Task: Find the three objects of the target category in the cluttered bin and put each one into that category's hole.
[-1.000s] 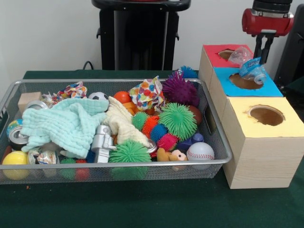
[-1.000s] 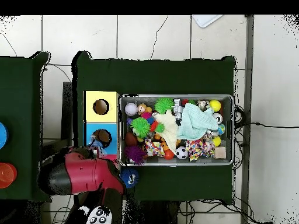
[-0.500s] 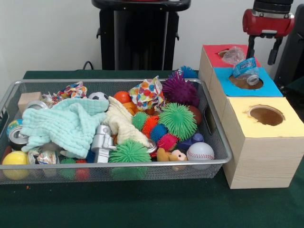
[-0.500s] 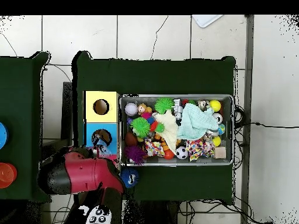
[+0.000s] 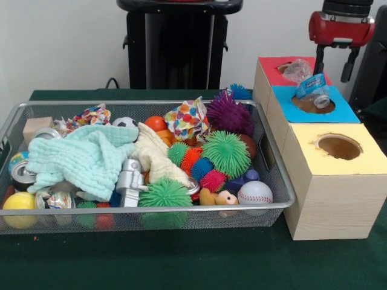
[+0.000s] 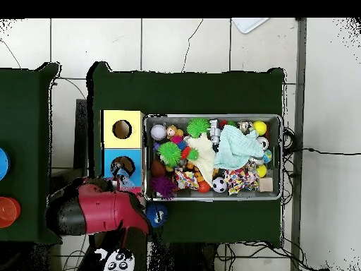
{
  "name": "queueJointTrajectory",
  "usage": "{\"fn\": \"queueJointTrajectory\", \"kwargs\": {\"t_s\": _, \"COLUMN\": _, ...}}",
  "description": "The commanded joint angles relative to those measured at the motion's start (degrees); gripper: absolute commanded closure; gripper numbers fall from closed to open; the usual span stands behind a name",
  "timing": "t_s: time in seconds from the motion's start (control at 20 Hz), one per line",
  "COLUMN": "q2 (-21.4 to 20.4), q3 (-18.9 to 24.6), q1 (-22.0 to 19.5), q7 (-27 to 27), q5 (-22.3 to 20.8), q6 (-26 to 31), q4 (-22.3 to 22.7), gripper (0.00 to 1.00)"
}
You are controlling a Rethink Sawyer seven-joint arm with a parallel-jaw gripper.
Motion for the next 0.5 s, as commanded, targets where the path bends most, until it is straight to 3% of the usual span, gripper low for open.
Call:
{"fn": "queueJointTrajectory", "kwargs": {"t_s": 0.05, "q2": 2.0, "q3": 1.6, "q1": -1.7, "q7": 9.4, "q5": 0.5, "q6": 5.6, "q4": 3.2, "gripper": 0.00}}
{"fn": "queueJointTrajectory", "kwargs": {"t_s": 0.2, "q2": 2.3, "q3": 2.9, "q1": -2.6, "q7": 9.0, "q5": 0.7, "q6": 4.8, "q4": 3.8, "gripper": 0.00}}
{"fn": "queueJointTrajectory", "kwargs": {"t_s": 0.5, "q2": -4.6, "q3": 0.0, "q1": -1.0, "q7": 8.4, "q5": 0.2, "q6": 22.6, "q4": 0.9, "gripper": 0.00}}
